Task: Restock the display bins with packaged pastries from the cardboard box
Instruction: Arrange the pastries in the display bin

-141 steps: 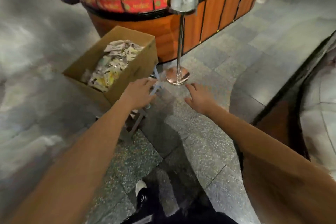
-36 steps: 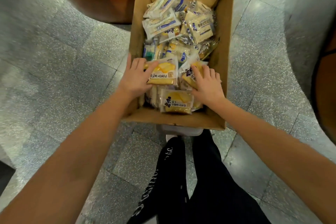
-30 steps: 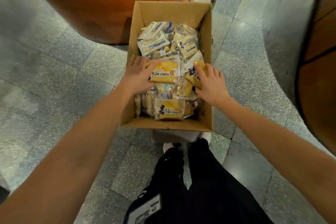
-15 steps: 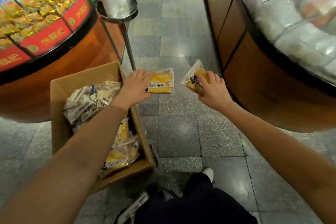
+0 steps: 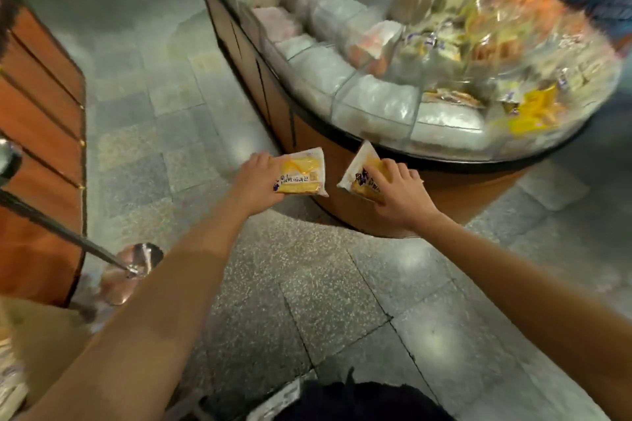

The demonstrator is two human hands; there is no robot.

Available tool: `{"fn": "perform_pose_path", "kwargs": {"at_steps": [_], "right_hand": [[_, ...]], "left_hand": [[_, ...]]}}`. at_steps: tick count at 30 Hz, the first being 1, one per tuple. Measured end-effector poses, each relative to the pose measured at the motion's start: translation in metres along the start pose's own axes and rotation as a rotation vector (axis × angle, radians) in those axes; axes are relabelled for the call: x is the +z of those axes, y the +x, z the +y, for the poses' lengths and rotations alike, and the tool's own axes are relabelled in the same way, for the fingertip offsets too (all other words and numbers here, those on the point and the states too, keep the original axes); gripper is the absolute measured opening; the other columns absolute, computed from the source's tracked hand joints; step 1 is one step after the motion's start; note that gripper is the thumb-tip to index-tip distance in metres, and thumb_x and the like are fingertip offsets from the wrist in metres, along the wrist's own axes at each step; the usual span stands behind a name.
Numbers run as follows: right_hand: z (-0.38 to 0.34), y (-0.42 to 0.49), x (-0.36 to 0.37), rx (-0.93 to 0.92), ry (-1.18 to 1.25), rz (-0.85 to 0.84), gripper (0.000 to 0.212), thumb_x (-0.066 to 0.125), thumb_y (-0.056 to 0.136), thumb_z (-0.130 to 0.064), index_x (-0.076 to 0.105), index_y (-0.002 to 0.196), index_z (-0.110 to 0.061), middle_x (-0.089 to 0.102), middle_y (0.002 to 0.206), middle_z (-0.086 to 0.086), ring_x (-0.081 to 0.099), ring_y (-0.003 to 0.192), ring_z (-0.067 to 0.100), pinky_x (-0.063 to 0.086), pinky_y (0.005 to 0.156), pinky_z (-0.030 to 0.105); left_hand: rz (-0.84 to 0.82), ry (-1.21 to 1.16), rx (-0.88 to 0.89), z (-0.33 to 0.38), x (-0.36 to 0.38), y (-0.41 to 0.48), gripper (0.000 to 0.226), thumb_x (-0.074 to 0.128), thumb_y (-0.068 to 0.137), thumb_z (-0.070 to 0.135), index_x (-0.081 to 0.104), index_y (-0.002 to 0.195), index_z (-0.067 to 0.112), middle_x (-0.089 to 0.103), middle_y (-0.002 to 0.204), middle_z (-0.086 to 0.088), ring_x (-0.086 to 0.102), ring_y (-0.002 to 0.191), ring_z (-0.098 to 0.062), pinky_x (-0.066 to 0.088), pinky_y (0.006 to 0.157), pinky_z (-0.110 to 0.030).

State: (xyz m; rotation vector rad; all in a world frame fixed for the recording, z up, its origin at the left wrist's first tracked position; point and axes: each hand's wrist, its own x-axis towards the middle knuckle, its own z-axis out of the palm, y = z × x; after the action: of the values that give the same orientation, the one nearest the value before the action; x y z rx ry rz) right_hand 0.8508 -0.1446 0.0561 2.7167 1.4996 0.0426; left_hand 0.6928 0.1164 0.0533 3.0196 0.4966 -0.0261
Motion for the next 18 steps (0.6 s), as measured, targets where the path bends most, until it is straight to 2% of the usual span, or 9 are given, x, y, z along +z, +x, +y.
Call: {"fn": "perform_pose_path", "kwargs": {"at_steps": [4,9,13,18], "right_hand": [[0.079,0.006,0.004,0.13,0.01,-0.024,0.082,0.069,0.08,-0.03,0.029,0.151,-0.02,0.037,0.142,0.021,0.041,0.123,0.042,0.037,0.099,0.052],[0.162,0.028,0.006,0.239,0.003,-0.063,0.084,0.07,0.078,-0.028,0.029,0.151,-0.021,0.038,0.141,0.021,0.043,0.122,0.042,0.038,0.098,0.051],[0.238,0.068,0.014,0.272,-0.007,-0.081,0.081,0.073,0.07,-0.022,0.042,0.144,-0.016,0.047,0.13,0.024,0.051,0.11,0.045,0.045,0.086,0.052],[0.324,0.111,0.023,0.344,0.002,-0.117,0.083,0.077,0.066,-0.025,0.045,0.142,-0.017,0.051,0.122,0.022,0.054,0.102,0.043,0.048,0.08,0.05]], "left_hand": [[-0.011,0.022,0.117,0.052,0.0,0.094,0.083,0.067,0.082,0.04,0.026,0.15,0.018,0.039,0.132,-0.014,0.037,0.121,-0.031,0.04,0.098,-0.043],[-0.053,0.029,0.225,0.104,0.006,0.197,0.082,0.064,0.083,0.041,0.024,0.151,0.017,0.038,0.133,-0.012,0.034,0.124,-0.03,0.034,0.104,-0.043],[-0.043,0.016,0.303,0.136,0.012,0.29,0.084,0.063,0.083,0.04,0.021,0.153,0.022,0.038,0.135,-0.011,0.034,0.126,-0.029,0.033,0.105,-0.042],[-0.082,0.041,0.389,0.182,0.015,0.396,0.082,0.063,0.083,0.04,0.021,0.152,0.024,0.038,0.132,-0.01,0.035,0.124,-0.028,0.033,0.103,-0.04]]}}
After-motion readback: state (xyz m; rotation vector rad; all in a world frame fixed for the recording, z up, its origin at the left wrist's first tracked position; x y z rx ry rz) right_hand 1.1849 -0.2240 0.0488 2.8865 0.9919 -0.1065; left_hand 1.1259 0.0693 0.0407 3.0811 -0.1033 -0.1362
